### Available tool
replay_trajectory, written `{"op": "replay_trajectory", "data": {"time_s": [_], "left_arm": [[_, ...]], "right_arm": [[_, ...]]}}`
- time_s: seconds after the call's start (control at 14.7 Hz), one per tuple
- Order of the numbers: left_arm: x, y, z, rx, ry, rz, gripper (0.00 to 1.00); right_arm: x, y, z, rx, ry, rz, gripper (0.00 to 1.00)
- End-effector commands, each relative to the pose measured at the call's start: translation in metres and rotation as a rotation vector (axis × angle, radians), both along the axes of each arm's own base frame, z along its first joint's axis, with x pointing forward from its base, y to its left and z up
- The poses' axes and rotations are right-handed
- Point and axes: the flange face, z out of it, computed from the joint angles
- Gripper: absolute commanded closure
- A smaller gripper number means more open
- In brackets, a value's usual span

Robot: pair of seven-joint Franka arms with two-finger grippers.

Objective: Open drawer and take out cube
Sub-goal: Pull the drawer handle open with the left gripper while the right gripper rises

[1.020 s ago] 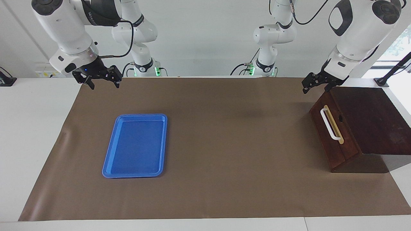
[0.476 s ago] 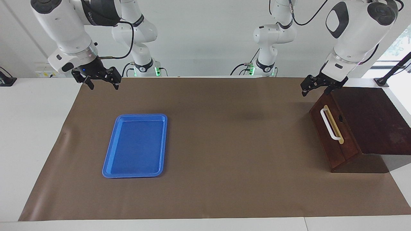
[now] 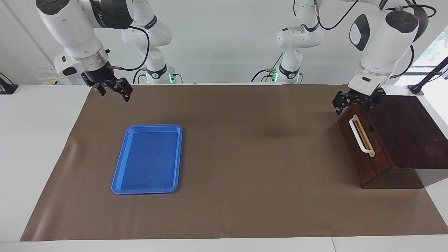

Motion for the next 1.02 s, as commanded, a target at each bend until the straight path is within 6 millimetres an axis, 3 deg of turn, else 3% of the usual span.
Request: {"op": "replay_trajectory", "data": {"time_s": [0.0,0.2,0.34,0.61,0.68,0.82,0.95], "left_arm": [[0.004,-0.007,-0.032,0.057,-0.034,-0.064,0.00],[0.023,-0.020,-0.074,0.189,-0.036,-0.163,0.00],[0.028,-0.014,-0.087,0.202,-0.053,-0.178,0.00],[0.024,0.000,-0.109,0.185,-0.065,-0.076,0.00],[0.023,0.003,-0.116,0.183,-0.065,-0.076,0.00],[0.024,0.031,-0.127,0.177,-0.071,-0.044,0.00],[0.022,0.034,-0.141,0.164,-0.088,-0.055,0.00]], "right_arm": [[0.002,0.008,-0.009,0.032,0.004,-0.211,0.00],[0.010,0.032,-0.020,0.063,0.024,-0.472,0.00],[0.017,0.049,-0.032,0.080,0.049,-0.580,0.00],[0.036,0.062,-0.066,0.168,0.134,-0.747,0.00],[0.037,0.065,-0.075,0.180,0.156,-0.781,0.00],[0.037,0.069,-0.091,0.204,0.194,-0.825,0.00],[0.035,0.072,-0.108,0.236,0.234,-0.895,0.00]]}}
